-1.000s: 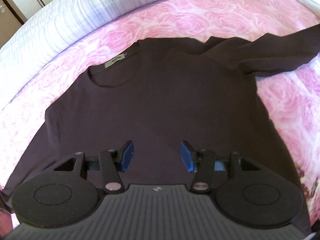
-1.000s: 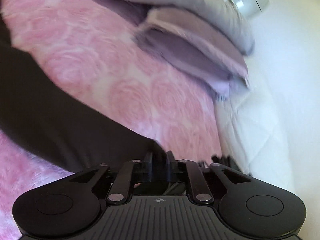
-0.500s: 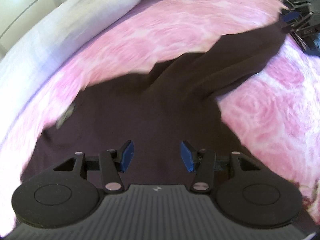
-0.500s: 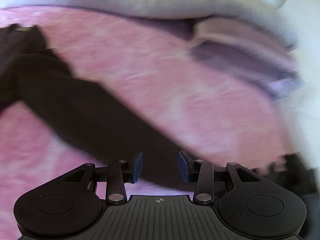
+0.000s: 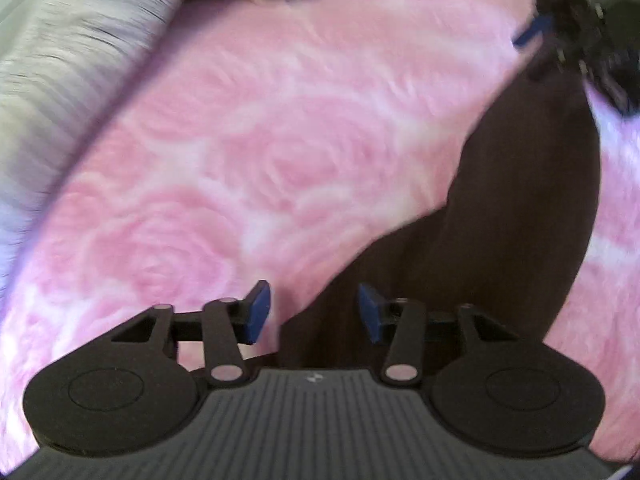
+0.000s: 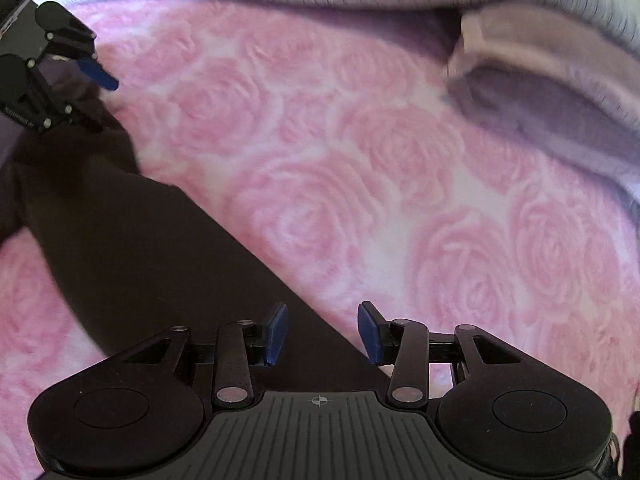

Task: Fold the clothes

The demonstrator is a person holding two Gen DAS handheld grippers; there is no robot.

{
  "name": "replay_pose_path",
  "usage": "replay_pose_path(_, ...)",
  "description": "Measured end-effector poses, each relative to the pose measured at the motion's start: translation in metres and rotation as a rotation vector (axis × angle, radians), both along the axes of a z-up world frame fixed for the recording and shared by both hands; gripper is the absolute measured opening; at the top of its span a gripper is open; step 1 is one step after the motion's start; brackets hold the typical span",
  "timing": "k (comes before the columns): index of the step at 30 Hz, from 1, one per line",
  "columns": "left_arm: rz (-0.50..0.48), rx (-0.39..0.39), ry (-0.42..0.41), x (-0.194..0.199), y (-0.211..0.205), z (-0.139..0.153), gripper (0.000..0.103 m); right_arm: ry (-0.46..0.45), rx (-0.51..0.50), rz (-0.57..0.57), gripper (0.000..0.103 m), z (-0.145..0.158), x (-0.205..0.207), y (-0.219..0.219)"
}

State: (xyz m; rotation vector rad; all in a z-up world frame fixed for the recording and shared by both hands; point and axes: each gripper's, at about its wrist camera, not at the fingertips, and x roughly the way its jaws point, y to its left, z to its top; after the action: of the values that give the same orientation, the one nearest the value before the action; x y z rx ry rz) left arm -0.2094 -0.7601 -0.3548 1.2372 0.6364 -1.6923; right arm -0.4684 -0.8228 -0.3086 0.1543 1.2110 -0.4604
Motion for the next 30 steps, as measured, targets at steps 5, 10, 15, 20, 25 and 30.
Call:
replay_pose_path(5,0.023,-0.069,0.012,-0.007,-0.002,0.009,0.000,0.084,0.030,-0.110,0.001,-0.021,0.004,-0.016)
replay_pose_path(10,0.222,-0.158,0.053,0.017,-0.011,0.016,0.000,-0.006,-0.041,-0.376,0.000,-0.004,-0.017,-0.040)
replay_pose_path(15,0.210,-0.202,-0.013,0.015,0.004,0.023,0.013,-0.165,-0.068,-0.386,0.025,0.040,-0.036,0.011)
replay_pose_path(20,0.019,-0.308,-0.023,-0.035,0.051,0.051,0.016,-0.158,0.004,-0.406,0.039,0.032,-0.056,0.080)
replay_pose_path(25,-0.382,-0.316,0.003,-0.137,0.095,0.041,0.034,-0.066,0.035,-0.509,0.040,0.005,-0.080,0.123)
replay_pose_path(30,-0.649,-0.360,-0.084,-0.227,0.093,0.007,0.036,-0.103,0.040,-0.638,0.041,-0.001,-0.118,0.125)
